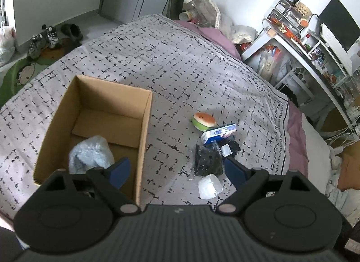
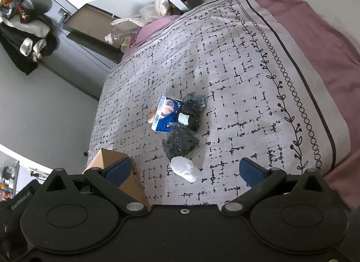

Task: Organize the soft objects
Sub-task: 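Move the right gripper back to the clear plastic bag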

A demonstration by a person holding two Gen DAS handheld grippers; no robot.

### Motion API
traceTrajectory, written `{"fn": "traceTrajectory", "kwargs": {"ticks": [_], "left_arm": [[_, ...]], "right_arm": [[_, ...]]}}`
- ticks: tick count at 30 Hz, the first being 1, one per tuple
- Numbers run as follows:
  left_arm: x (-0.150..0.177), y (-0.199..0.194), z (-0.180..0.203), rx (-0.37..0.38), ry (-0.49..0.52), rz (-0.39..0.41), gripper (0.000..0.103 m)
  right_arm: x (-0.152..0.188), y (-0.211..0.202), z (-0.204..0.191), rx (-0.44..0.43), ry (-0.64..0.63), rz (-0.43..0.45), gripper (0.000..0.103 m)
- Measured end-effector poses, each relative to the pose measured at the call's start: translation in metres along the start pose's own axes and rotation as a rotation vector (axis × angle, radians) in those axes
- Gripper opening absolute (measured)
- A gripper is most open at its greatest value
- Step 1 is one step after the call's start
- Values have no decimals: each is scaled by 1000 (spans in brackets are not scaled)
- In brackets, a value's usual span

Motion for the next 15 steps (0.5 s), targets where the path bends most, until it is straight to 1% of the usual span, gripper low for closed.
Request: {"fn": "traceTrajectory", "kwargs": {"ticks": [3,6,10,15], "left_arm": [[0,9,4,11,4,-23,89],[1,16,6,18,8,-36,89],[1,28,8,28,15,-60,89],[0,40,11,48,44,-72,89]], "right_arm": [[1,9,5,-12,36,-16,102],[3,21,10,-18,68,-34,100],[4,34,15,-23,105,-52,92],[5,52,18,-38,148,-76,82]]}}
Point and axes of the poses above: each gripper's, at about its wrist camera, not at the fingertips, and y roughly the way its jaws point, z to its right, x to its underside, the point moved 2 cm from there along y, roughly the way its jaws point, and after that the axes turned 6 degrees about -x, right-handed, at the moved point
